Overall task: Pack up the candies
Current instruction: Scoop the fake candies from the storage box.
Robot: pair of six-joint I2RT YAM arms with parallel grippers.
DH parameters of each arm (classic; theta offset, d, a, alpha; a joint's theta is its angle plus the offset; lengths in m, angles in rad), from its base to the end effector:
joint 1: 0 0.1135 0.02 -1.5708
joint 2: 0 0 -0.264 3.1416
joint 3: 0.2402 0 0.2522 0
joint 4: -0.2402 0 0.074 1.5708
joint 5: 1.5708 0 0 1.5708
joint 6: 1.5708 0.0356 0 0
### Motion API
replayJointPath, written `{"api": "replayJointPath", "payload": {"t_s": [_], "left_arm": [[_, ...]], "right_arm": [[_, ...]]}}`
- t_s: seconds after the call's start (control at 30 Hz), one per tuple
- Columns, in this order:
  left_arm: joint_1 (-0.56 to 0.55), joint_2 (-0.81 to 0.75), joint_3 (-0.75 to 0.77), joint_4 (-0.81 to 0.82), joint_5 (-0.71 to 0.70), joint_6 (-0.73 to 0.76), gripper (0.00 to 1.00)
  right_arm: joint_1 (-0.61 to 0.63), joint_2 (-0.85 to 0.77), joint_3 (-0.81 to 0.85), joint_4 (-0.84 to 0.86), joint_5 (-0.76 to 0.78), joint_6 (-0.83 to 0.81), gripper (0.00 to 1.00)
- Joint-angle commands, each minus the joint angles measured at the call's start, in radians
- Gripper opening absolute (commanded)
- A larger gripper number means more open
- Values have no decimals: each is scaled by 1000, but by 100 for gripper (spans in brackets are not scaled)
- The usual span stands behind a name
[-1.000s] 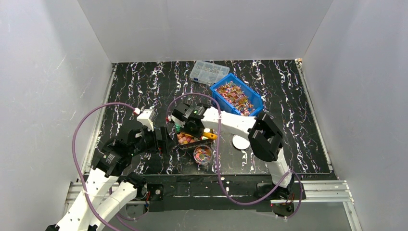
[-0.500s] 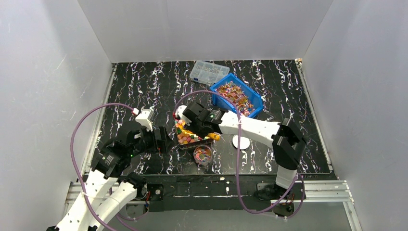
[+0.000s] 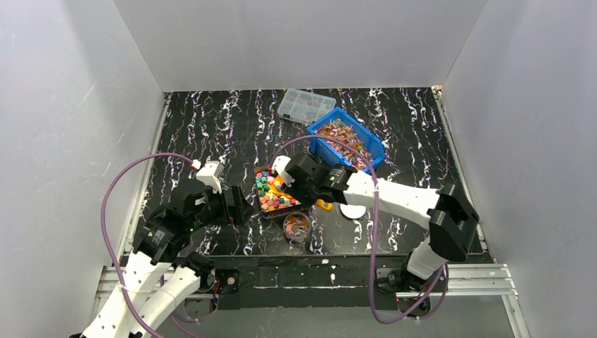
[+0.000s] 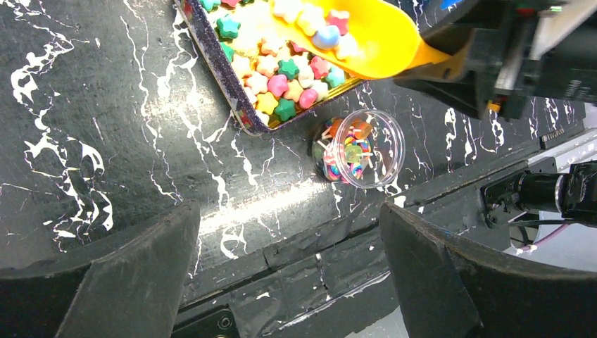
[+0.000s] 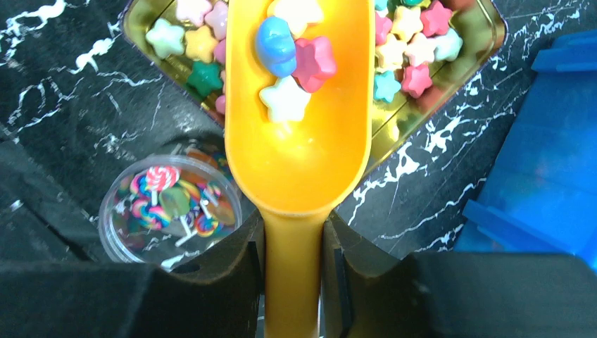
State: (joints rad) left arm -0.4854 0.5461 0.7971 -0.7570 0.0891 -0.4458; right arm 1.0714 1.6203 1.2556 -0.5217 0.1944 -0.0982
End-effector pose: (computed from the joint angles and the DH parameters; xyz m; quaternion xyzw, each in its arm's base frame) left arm 0.0980 -0.0553 0.3165 0.0396 0.8601 -0.2620 0.4359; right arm 0.1747 0.3059 0.2615 -0.4904 0.7997 0.0754 0.3380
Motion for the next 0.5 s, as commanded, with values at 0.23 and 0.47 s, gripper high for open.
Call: {"api": "replayJointPath", "payload": {"t_s": [0.23,0.47], "left_arm": [[5,1,-1,-4,-18,2,98],[5,1,1,-4,-15,5,98]], "right_arm": [[-2,-236,-89,-21,-68,52,1],[21,-324,-98,-155,-73,90,1]]}}
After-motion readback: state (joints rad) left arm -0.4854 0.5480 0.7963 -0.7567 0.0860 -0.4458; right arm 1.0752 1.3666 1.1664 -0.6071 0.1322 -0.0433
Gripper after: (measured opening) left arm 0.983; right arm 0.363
